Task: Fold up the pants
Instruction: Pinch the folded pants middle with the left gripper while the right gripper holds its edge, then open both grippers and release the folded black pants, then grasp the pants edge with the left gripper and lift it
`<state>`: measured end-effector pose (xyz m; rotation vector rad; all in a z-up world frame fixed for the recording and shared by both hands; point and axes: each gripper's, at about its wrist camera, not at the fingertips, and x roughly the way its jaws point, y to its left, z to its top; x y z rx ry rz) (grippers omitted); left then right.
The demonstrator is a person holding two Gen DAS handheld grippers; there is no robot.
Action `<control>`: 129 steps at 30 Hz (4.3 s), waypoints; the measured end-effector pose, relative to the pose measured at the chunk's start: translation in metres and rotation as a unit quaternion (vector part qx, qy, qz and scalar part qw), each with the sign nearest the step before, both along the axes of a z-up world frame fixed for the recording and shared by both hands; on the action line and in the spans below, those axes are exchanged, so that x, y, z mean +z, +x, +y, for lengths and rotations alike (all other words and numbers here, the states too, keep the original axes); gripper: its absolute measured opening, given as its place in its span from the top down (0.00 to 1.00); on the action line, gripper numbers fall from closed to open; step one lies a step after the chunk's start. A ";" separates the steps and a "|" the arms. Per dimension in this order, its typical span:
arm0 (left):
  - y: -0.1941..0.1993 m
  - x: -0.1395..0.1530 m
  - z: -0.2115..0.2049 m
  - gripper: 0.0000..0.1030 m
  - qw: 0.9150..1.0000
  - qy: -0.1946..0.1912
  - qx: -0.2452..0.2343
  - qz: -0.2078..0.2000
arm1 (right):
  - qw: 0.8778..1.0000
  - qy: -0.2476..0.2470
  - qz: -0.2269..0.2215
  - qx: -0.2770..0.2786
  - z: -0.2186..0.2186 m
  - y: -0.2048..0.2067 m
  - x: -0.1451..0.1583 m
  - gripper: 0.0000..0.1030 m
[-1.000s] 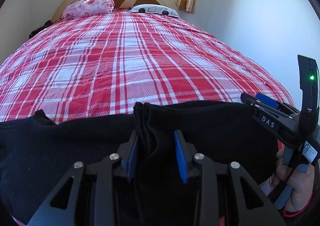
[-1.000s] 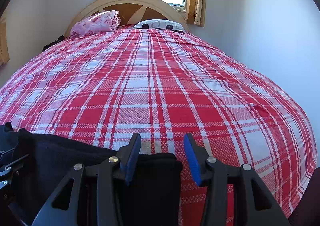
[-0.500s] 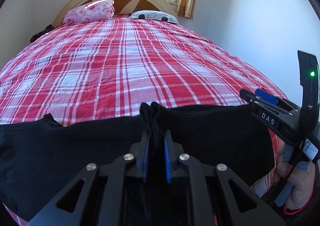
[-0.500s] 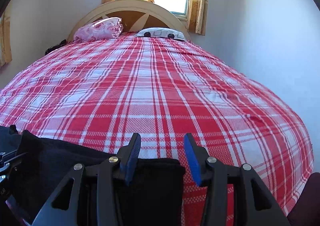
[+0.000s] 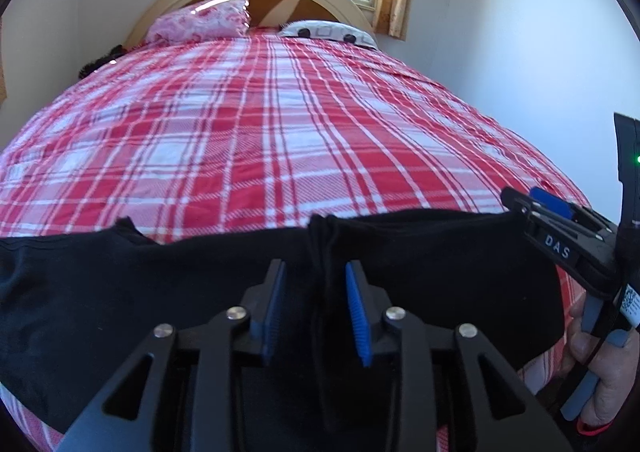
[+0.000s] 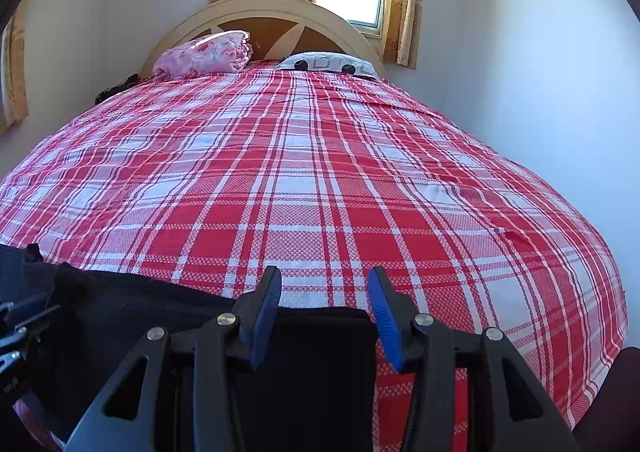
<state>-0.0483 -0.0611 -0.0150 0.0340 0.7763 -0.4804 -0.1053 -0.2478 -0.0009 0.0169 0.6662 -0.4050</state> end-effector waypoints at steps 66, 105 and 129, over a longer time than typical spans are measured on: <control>0.040 -0.012 0.088 0.32 0.989 0.100 0.108 -0.001 | 0.996 0.063 0.011 0.057 0.100 0.031 0.007 0.44; 0.032 -0.013 0.213 0.15 0.967 0.108 0.229 0.020 | 0.986 0.069 0.034 0.145 0.167 0.050 -0.009 0.44; 0.034 -0.048 0.280 0.12 0.939 0.015 0.326 0.107 | 0.985 0.074 0.038 0.152 0.179 0.059 -0.015 0.42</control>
